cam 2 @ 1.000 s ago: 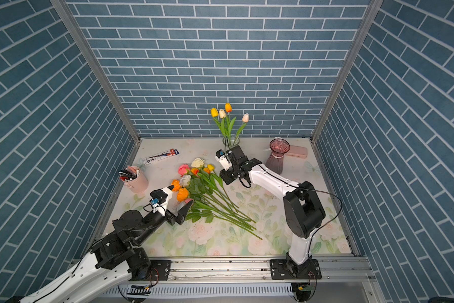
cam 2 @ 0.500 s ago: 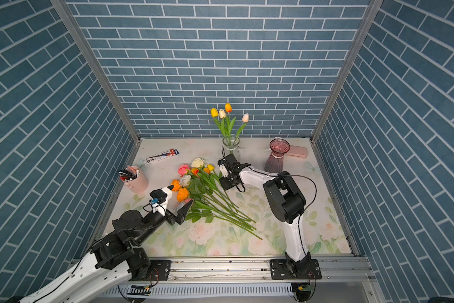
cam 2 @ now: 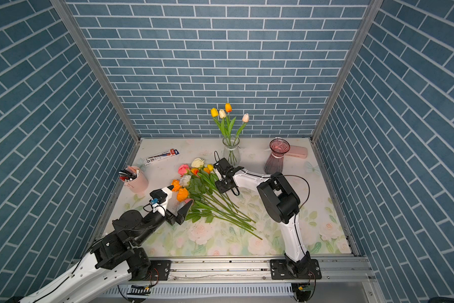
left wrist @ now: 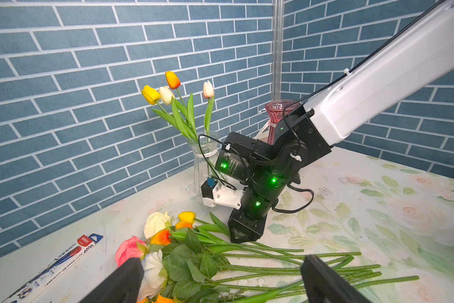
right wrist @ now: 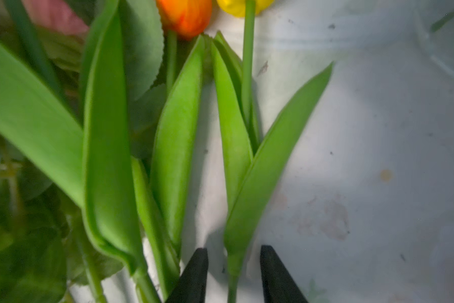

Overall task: Arrange the flowers in different vases according to their variety
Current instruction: Pick up the flower at the center of the board, then insert the flower into the vase.

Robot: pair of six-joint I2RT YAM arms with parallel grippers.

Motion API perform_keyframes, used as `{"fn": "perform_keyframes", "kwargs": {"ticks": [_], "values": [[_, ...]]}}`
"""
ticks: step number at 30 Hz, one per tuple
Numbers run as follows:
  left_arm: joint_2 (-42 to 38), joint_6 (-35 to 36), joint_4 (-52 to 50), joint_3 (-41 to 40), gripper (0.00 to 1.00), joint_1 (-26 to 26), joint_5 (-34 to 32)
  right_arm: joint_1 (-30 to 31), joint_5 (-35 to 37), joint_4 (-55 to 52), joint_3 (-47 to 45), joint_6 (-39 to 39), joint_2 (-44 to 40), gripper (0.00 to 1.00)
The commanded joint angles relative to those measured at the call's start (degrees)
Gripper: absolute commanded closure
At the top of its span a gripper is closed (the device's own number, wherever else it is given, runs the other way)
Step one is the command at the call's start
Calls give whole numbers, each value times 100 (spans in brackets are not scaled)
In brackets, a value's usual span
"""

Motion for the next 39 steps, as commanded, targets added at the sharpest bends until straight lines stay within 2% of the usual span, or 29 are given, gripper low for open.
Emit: {"fn": "perform_keyframes", "kwargs": {"ticks": [1,5,7,13,19,27,31,35,39], "values": [[-16,13,-95,151,0,-28,-24,57,319,-250,89,171,289,63],[-17,19,-95,151,0,-25,-31,64,469,-330,194,171,460,66],[-15,19,-95,151,0,-24,-31,62,527,-390,248,171,485,71],[-24,28,-96,152,0,-26,-35,63,788,-566,286,198,688,100],[-34,19,-130,176,0,-27,-31,44,1280,-637,137,155,471,100],[-48,28,-130,180,0,-30,-24,-139,1870,-768,-319,-123,-816,100],[-44,29,-121,177,0,-28,-17,-149,1564,-613,-489,-553,-1531,100],[-44,23,-121,183,0,-22,3,-167,842,-157,-602,-896,-2246,100],[-35,19,-130,174,0,-22,19,-273,366,578,-601,-922,-2863,100]]}}
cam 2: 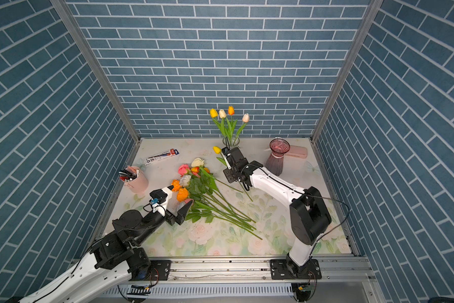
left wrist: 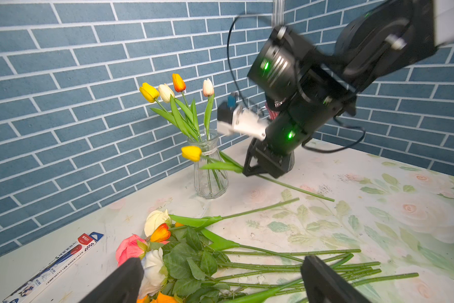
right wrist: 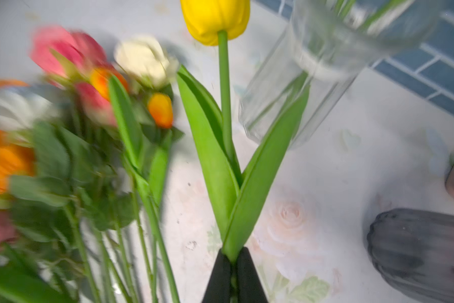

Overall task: Arrange the flowers in different vases according to their variety
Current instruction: Insert the flower into the vase.

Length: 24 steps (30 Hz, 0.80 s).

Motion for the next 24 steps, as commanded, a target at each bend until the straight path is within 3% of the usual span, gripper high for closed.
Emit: {"fn": "perform_keyframes", "kwargs": {"ticks": [1,7,13,18,24], "values": [[-33,19,-41,150,0,-26,17,-99,-517,853,-41,-207,-459,100],[-33,28,-41,147,0,-28,37,-330,-405,3897,-959,-79,-1252,100],[-33,26,-24,148,0,-22,59,-443,-396,6889,-1337,-413,-871,100],[-32,26,-14,134,0,-26,66,-606,-638,7909,-618,-427,-141,100],[-24,17,12,109,0,-25,96,-762,-818,7855,531,-555,757,100]]}}
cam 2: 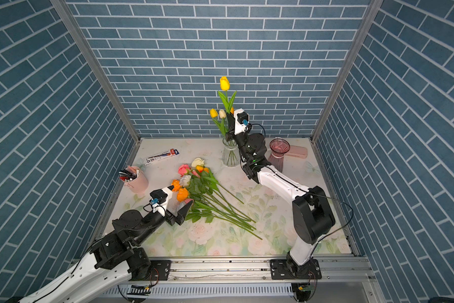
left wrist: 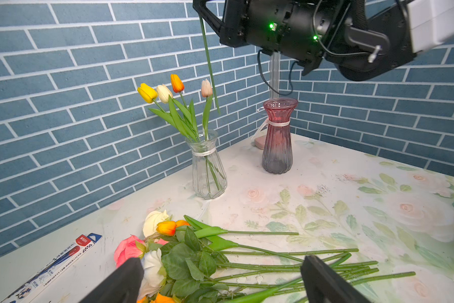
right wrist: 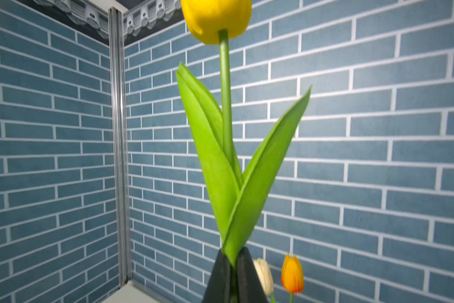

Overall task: Arrange the flowers in different vases according to their variety
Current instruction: Insert the flower into the vase.

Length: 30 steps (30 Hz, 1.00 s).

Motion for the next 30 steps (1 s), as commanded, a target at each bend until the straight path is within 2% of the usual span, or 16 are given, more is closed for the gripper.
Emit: {"fn": "perform_keyframes", "kwargs": {"ticks": [1,10,16,23,27,28,30], "values": [[-17,12,21,104,0,-26,52,-95,-231,418,612,-192,404,100],[0,26,21,88,0,-22,33,-350,-330,128,1240,9,1453,100],[0,28,12,90,0,-23,43,-451,-290,114,1115,141,1835,100],[-8,34,1,97,0,-27,52,-501,-273,17,744,140,1830,100],[-17,34,-5,102,0,-22,63,-506,-36,-828,771,116,1692,100],[-17,35,-5,101,0,-27,63,-505,46,-1185,834,108,1647,98],[-17,36,-5,107,0,-26,63,-506,113,-1943,984,19,1550,87]]}}
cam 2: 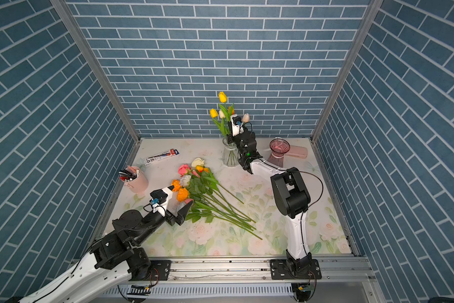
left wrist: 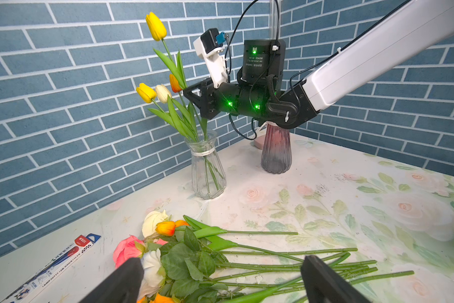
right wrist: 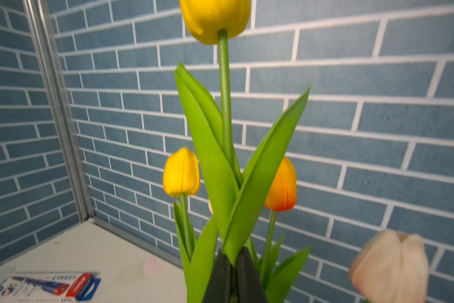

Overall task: Arrange the flowers in different vases according to their variety
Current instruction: Insert the flower into the vase.

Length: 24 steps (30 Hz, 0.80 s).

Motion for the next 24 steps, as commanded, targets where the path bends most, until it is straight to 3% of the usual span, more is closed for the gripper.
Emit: {"fn": "perform_keyframes", "kwargs": {"ticks": [1,13,17,21,24], "values": [[-22,32,-1,110,0,-25,56,-16,230,-1380,299,-46,-360,82],[-11,32,-6,109,0,-28,39,-12,-5,-4593,385,-683,-1492,77],[1,41,-1,100,0,-27,22,-13,30,-5151,371,-878,-1711,77],[6,16,3,108,0,-29,33,-17,316,-5117,475,-1022,-1518,77],[-4,-12,-31,116,0,-29,33,-16,316,-5481,1075,-993,-1004,77]]}}
